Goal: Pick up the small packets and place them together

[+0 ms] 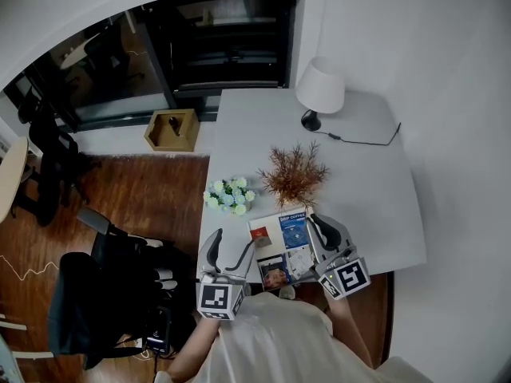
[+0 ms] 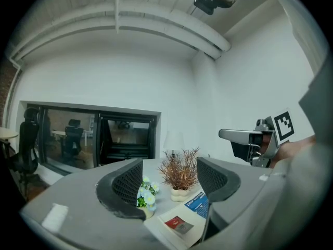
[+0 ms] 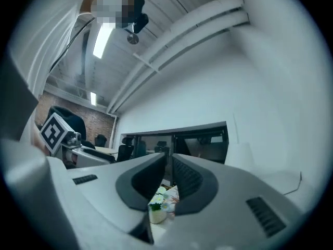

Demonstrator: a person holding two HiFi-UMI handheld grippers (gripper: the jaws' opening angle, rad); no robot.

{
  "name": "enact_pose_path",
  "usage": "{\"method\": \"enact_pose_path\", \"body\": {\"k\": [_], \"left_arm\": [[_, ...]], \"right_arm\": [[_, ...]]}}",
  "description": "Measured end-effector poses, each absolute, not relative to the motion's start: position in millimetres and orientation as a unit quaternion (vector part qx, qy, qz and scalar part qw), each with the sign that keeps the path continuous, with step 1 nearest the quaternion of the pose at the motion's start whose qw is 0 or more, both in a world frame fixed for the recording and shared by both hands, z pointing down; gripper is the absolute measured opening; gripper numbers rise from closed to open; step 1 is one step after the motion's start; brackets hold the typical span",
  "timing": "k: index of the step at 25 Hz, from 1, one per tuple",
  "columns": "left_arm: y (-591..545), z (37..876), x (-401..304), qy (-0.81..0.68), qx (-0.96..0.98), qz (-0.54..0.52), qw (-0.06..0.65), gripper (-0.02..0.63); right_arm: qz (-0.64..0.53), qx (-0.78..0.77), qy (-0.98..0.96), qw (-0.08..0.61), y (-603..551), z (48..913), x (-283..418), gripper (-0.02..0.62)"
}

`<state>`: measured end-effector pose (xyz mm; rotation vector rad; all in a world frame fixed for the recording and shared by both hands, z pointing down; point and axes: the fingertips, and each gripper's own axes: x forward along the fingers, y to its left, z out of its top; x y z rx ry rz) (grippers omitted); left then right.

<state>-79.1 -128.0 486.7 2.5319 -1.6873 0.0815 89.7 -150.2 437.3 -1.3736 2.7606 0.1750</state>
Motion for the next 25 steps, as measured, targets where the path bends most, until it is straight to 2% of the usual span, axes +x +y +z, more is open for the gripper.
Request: {"method": "enact_pose_path", "body": {"k": [5, 7, 10, 14, 15, 19, 25], "left_arm": [[-125.2, 487.0, -77.9, -0.552, 0.832, 0.028, 0.046, 0.318], [-124.8, 486.8, -78.8, -0.552, 0.832, 0.028, 0.047, 0.318], [-123.7, 486.1, -79.3, -0.552, 0.832, 0.027, 0.048, 0.318], [-121.9, 487.2, -78.8, -0.55, 0.833, 0.029, 0.049, 0.318], [-121.3, 487.8, -78.8, -0.549, 0.834, 0.03, 0.049, 0.318], [-118.9, 485.1, -78.6, -0.546, 0.836, 0.02, 0.048, 0.31], [-117.5, 482.7, -77.7, -0.543, 0.839, 0.019, 0.042, 0.31]], "right_arm": [[0.024, -0.397, 0.909, 0.124, -138.3, 417.3, 78.0, 0.034], [0.021, -0.39, 0.906, 0.161, -137.2, 409.8, 78.4, 0.078], [-0.012, -0.374, 0.905, 0.204, -134.4, 404.8, 78.9, 0.078], [-0.011, -0.38, 0.912, 0.158, -133.9, 416.3, 72.8, 0.068], [-0.013, -0.376, 0.912, 0.16, -132.6, 416.0, 72.9, 0.033], [0.047, -0.407, 0.892, 0.191, -124.1, 399.4, 90.1, 0.032], [0.063, -0.398, 0.907, 0.12, -121.0, 417.2, 82.8, 0.029]]}}
